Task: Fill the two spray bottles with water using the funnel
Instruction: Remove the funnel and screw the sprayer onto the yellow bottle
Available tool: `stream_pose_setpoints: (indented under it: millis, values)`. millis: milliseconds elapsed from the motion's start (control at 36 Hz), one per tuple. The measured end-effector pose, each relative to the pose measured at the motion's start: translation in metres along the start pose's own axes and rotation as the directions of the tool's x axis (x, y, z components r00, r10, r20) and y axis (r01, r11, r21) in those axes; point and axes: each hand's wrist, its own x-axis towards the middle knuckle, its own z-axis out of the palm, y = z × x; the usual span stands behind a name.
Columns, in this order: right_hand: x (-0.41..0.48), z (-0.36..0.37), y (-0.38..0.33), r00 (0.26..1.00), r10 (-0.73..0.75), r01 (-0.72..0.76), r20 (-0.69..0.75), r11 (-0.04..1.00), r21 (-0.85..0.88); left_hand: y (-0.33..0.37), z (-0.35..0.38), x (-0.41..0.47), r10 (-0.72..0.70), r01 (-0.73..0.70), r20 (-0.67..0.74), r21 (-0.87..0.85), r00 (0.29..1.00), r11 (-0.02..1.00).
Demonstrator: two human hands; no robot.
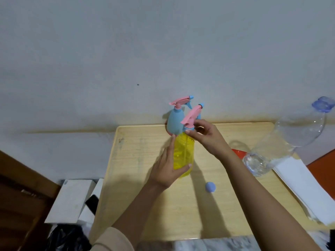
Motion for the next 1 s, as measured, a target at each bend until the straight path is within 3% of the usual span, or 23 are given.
stream_pose_setpoints:
  millis: [194, 389, 639, 750, 889, 1000]
  values:
    - [-0.01, 0.026, -0.014, 0.958, -0.076, 0.101, -0.278, 0.992, 0.074, 0.025, -0.013, 0.007, -0.004, 0.004, -0.018, -0.022, 1.0, 1.0]
    - [-0.016, 0.028, -0.034, 0.933, 0.033, 0.141, -0.359, 0.883, 0.447, 0.044, -0.026, 0.008, -0.004, 0.001, -0.051, -0.046, 0.999, 0.999]
    - [-0.023, 0.029, -0.041, 0.96, 0.086, 0.116, -0.267, 0.745, 0.657, 0.051, -0.037, 0.005, 0.018, -0.019, -0.038, -0.048, 0.999, 0.999]
    - [-0.023, 0.025, -0.045, 0.948, 0.088, 0.12, -0.307, 0.792, 0.598, 0.054, -0.038, 0.003, 0.018, -0.019, -0.039, -0.037, 0.999, 0.999]
    - [-0.027, 0.019, -0.049, 0.972, 0.079, 0.093, -0.221, 0.736, 0.671, 0.06, -0.04, 0.002, 0.014, -0.017, -0.047, -0.049, 0.999, 0.999]
    - [-0.027, 0.017, -0.052, 0.951, 0.113, 0.097, -0.287, 0.774, 0.625, 0.063, -0.04, 0.001, 0.024, -0.026, -0.047, -0.035, 0.999, 0.999]
